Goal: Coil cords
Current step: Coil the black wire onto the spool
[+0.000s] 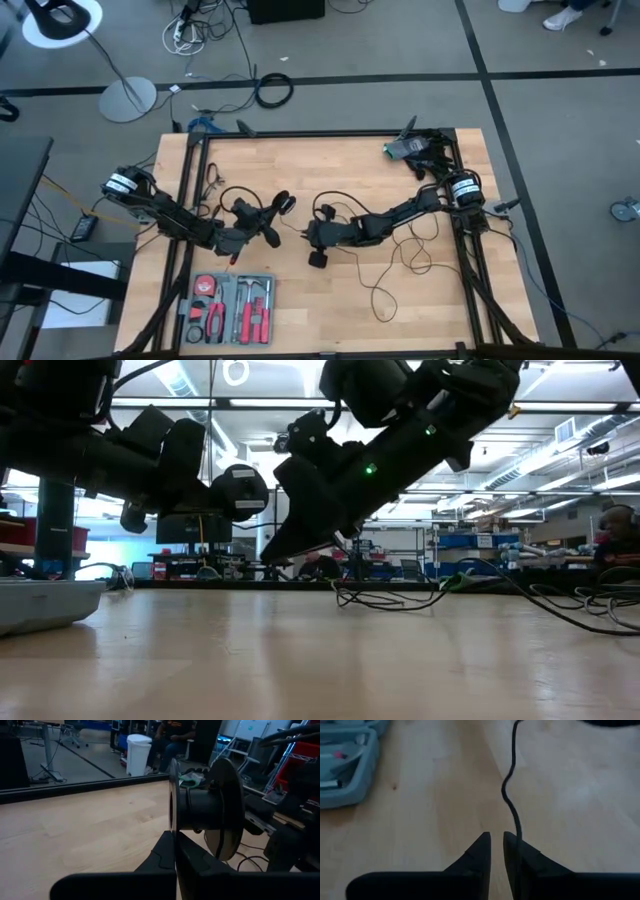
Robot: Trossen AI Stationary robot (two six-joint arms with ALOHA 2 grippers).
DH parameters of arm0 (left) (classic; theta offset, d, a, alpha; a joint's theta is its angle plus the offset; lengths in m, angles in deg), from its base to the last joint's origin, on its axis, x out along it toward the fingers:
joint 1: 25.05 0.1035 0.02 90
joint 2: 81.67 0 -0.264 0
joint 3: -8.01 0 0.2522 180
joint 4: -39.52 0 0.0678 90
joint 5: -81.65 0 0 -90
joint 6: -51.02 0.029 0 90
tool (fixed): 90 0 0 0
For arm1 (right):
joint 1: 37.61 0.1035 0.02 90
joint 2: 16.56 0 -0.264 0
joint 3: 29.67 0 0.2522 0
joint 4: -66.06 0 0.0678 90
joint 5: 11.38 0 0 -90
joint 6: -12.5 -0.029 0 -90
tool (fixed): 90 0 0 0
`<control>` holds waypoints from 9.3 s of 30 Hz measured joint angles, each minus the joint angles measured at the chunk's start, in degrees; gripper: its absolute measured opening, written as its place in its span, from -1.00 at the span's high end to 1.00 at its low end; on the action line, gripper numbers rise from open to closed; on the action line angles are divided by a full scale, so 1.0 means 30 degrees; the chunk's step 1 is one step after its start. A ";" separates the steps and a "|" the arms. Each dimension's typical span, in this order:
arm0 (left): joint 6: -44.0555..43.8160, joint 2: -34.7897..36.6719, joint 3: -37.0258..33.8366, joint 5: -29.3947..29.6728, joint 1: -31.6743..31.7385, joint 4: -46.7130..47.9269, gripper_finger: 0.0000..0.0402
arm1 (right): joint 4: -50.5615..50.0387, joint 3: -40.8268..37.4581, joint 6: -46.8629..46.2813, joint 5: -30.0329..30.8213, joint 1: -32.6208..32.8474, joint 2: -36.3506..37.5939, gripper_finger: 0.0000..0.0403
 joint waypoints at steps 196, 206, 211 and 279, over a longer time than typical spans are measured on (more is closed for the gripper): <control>0.1465 -0.0015 0.0430 -0.0977 0.0124 -0.0032 1.00 | -0.7740 0.1107 0.0242 0.0138 -0.0706 0.0848 0.84; 0.1499 -0.0015 0.0423 -0.0997 0.0124 -0.0322 1.00 | 0.0750 -0.5891 -0.0925 0.0172 -0.0692 0.4879 0.84; 0.1508 -0.0015 0.0423 -0.1012 0.0124 -0.0499 1.00 | 0.8545 -0.8886 -0.0762 0.0063 -0.0699 0.4488 0.84; 0.2404 -0.0007 0.2838 -0.2448 0.0269 0.5253 1.00 | -0.1815 -0.2094 -0.0595 0.0436 -0.3074 0.6959 1.00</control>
